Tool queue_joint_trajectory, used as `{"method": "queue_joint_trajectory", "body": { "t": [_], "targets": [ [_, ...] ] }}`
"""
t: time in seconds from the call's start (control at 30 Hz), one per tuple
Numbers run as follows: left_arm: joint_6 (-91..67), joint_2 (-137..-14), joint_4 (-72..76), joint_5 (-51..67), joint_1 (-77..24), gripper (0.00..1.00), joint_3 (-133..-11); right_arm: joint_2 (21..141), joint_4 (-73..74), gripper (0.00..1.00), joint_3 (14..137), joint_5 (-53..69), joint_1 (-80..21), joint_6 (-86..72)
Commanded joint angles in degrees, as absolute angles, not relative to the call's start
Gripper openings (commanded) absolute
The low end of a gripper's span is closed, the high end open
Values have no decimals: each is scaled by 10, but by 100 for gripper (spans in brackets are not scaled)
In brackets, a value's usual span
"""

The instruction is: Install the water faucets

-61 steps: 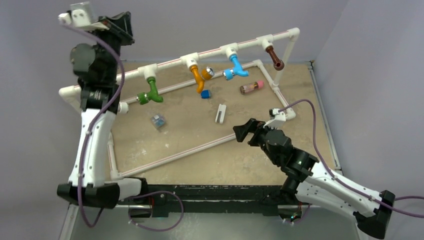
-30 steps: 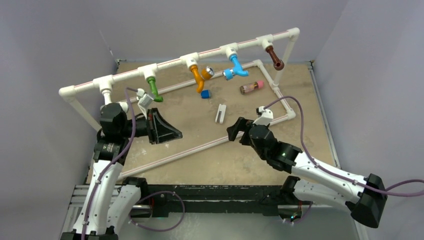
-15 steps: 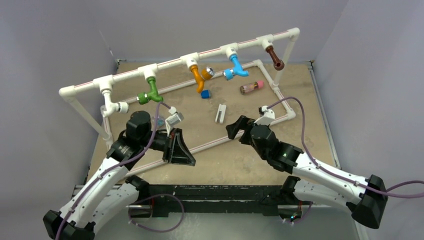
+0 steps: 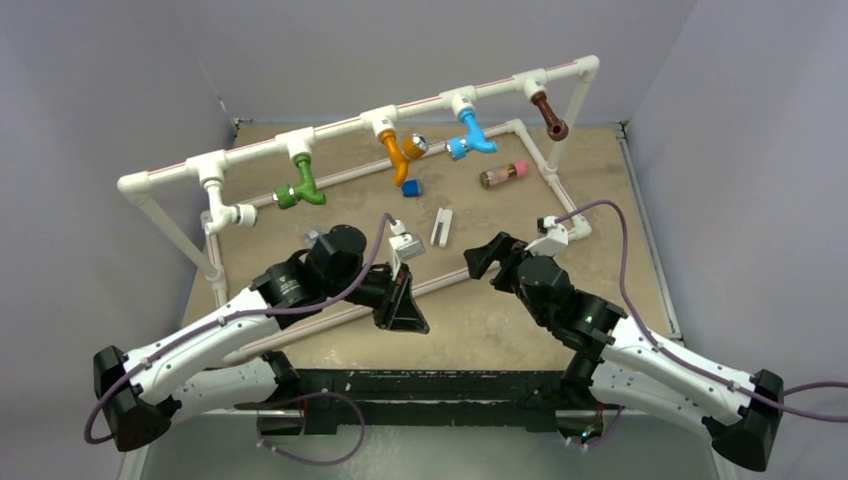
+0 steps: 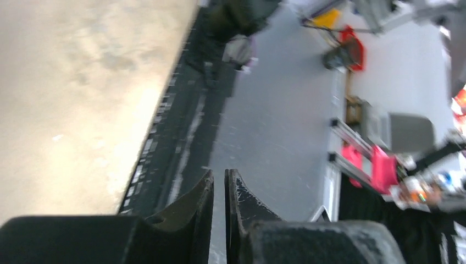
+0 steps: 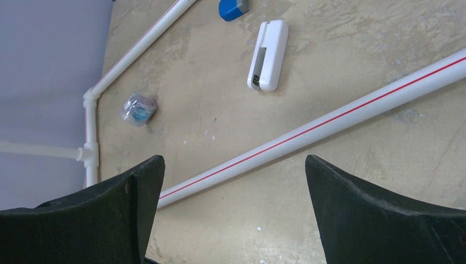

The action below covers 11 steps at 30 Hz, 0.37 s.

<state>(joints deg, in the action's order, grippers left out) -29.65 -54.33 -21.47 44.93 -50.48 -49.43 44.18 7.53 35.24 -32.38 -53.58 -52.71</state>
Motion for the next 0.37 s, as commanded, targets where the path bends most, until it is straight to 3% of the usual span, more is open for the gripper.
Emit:
{"method": "queue_joint_trajectory", "body": {
  "t": [0.0,0.13,0.33],
  "targets": [
    [-293,-577,-293,194,-525,9,-529,423,107,99,357,-357,-537,-544],
    [-336,-607,-361,34,-536,7,-531,403,111,99,346,-355,-537,-546],
    [-351,-600,-369,15,-540,6,-514,392,119,99,336,-363,-537,-545]
  ]
}}
